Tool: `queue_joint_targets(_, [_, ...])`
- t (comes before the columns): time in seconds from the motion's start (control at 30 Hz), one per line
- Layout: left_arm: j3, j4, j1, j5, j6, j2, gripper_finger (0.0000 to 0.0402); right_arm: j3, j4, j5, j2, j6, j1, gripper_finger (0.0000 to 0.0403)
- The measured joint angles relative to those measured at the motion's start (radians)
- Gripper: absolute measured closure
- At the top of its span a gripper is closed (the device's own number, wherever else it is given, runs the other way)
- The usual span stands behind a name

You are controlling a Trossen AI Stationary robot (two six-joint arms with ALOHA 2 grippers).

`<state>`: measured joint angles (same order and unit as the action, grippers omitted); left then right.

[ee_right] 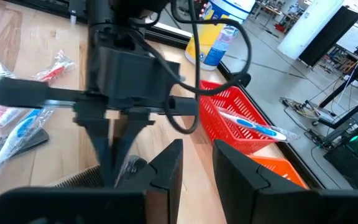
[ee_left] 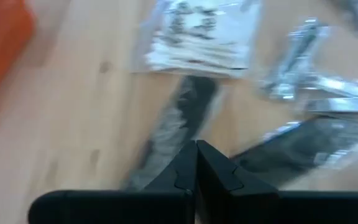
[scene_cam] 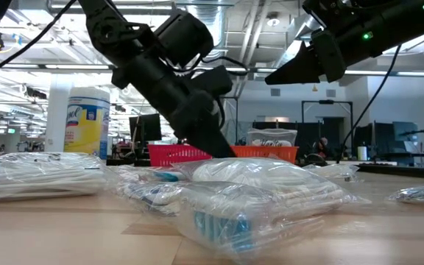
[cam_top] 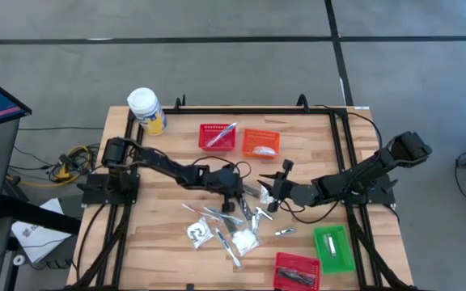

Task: Pick & Place Travel size toiletries
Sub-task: Put the black hair comb into the bottom red bin

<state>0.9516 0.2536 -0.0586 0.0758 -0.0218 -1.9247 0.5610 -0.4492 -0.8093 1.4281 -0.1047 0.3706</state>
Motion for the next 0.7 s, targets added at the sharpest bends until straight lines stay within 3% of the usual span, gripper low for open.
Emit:
queue_joint_targets(0.47, [0.004, -0.006, 0.014, -0.162, -0.033, -0.017, 0.0401, 0.000, 0.000, 0.000, 0.000, 0.000, 0.000, 0.0322])
queue_joint_targets(0.7, [0.008, -0.166, 0.031, -0.335, -0.118, -0.015, 0.0400, 0.000, 0.000, 0.000, 0.000, -0.001, -0.004, 0.0322])
